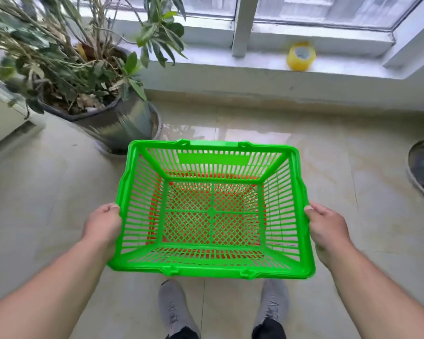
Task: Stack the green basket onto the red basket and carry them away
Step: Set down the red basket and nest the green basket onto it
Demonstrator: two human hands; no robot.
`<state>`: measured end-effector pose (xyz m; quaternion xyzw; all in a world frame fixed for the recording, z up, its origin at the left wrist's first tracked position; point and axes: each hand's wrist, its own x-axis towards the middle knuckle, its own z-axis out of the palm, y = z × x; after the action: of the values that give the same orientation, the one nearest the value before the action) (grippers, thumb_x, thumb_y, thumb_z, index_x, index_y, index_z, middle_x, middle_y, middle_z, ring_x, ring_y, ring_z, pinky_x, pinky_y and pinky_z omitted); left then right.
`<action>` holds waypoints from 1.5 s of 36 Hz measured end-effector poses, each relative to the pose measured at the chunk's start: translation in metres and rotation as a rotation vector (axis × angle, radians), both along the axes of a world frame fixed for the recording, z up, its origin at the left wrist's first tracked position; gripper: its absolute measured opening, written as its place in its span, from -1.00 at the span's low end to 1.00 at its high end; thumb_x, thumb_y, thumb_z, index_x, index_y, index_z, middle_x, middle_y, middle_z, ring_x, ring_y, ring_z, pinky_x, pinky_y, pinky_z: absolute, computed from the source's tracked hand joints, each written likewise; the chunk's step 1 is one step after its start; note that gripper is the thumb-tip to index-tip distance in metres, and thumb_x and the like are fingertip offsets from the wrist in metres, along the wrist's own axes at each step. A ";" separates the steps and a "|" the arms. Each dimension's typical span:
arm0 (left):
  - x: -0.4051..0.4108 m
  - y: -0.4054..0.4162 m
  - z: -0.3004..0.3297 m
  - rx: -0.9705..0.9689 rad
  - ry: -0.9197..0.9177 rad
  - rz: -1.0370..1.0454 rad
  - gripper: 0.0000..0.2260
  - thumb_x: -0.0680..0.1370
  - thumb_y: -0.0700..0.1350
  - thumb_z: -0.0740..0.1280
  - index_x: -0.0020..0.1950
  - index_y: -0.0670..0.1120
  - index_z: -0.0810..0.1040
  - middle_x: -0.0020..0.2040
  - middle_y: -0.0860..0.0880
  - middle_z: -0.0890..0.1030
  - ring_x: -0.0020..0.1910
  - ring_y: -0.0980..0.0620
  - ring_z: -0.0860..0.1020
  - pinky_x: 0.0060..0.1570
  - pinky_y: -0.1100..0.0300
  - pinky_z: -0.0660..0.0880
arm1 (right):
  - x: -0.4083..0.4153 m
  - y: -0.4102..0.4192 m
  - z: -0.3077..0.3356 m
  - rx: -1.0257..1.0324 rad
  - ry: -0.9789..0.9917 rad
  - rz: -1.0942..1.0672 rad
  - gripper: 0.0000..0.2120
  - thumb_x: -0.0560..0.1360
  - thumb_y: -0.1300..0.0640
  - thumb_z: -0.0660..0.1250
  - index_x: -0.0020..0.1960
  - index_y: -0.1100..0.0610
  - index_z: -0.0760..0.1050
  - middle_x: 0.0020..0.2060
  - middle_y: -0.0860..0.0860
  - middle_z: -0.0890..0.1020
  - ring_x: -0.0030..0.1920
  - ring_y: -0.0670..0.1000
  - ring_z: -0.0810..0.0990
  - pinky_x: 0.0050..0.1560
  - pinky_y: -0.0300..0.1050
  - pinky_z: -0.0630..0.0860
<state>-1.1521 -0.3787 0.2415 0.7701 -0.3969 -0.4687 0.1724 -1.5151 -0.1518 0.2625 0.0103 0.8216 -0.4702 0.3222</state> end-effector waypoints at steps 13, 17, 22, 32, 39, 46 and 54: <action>0.007 -0.022 -0.025 0.042 0.009 -0.034 -0.69 0.68 -0.26 0.16 -0.27 -0.12 0.42 -0.25 -0.22 0.52 -0.33 -0.02 0.55 -0.33 0.22 0.50 | 0.013 -0.013 -0.033 0.030 -0.030 -0.056 -0.67 0.61 0.28 0.29 0.36 0.34 0.52 0.17 0.13 0.65 0.08 0.07 0.62 0.18 -0.11 0.47; 0.004 -0.025 -0.039 0.029 0.021 -0.043 -0.64 0.68 -0.27 0.16 -0.33 -0.12 0.35 -0.47 -0.07 0.46 -0.48 -0.04 0.45 -0.51 0.32 0.40 | 0.008 -0.019 -0.044 0.024 -0.040 -0.045 -0.67 0.61 0.29 0.28 0.35 0.34 0.52 0.16 0.13 0.65 0.07 0.07 0.62 0.17 -0.11 0.47; 0.018 -0.034 -0.080 0.054 0.103 -0.018 -0.77 0.54 -0.10 0.22 -0.04 -0.23 0.59 -0.04 -0.42 0.67 -0.10 -0.30 0.69 0.04 -0.46 0.59 | 0.001 -0.021 -0.054 0.053 -0.020 -0.003 -0.77 0.62 0.26 0.27 0.20 0.15 0.64 -0.07 0.01 0.72 -0.24 -0.17 0.66 -0.14 -0.26 0.57; 0.001 -0.034 -0.098 0.097 0.064 -0.029 -0.75 0.62 -0.17 0.20 -0.24 -0.12 0.53 -0.14 -0.34 0.61 -0.16 -0.20 0.60 0.01 -0.32 0.60 | -0.008 -0.027 -0.080 0.081 -0.064 -0.002 -0.77 0.63 0.32 0.24 -0.09 0.13 0.62 -0.38 -0.16 0.69 -0.45 -0.27 0.62 -0.39 -0.42 0.52; -0.006 -0.032 -0.115 0.099 0.020 -0.059 -0.67 0.71 -0.22 0.17 -0.26 -0.14 0.45 -0.39 -0.10 0.57 -0.42 -0.07 0.54 -0.25 0.13 0.50 | -0.010 -0.031 -0.098 0.098 -0.100 0.038 -0.76 0.64 0.30 0.23 -0.09 0.12 0.60 -0.21 0.01 0.67 -0.25 -0.02 0.61 -0.18 -0.14 0.52; -0.003 -0.033 -0.138 0.116 0.001 -0.080 -0.62 0.70 -0.19 0.18 -0.31 -0.12 0.51 -0.45 -0.03 0.55 -0.39 -0.08 0.49 -0.15 0.08 0.49 | -0.010 -0.034 -0.118 0.135 -0.124 0.052 -0.74 0.64 0.30 0.22 -0.12 0.07 0.58 -0.19 0.02 0.67 -0.22 0.00 0.61 -0.13 -0.13 0.53; -0.003 -0.034 -0.163 0.125 0.006 -0.071 -0.72 0.69 -0.13 0.19 -0.02 -0.30 0.56 0.01 -0.43 0.68 -0.14 -0.17 0.62 0.09 -0.37 0.59 | -0.009 -0.035 -0.145 0.196 -0.176 0.061 -0.75 0.64 0.29 0.21 -0.11 0.10 0.60 -0.31 -0.01 0.71 -0.33 -0.01 0.64 -0.21 -0.10 0.51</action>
<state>-1.1548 -0.4130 0.0784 0.7635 -0.3935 -0.5005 0.1085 -1.5241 -0.1872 0.1174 0.0581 0.8321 -0.3747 0.4047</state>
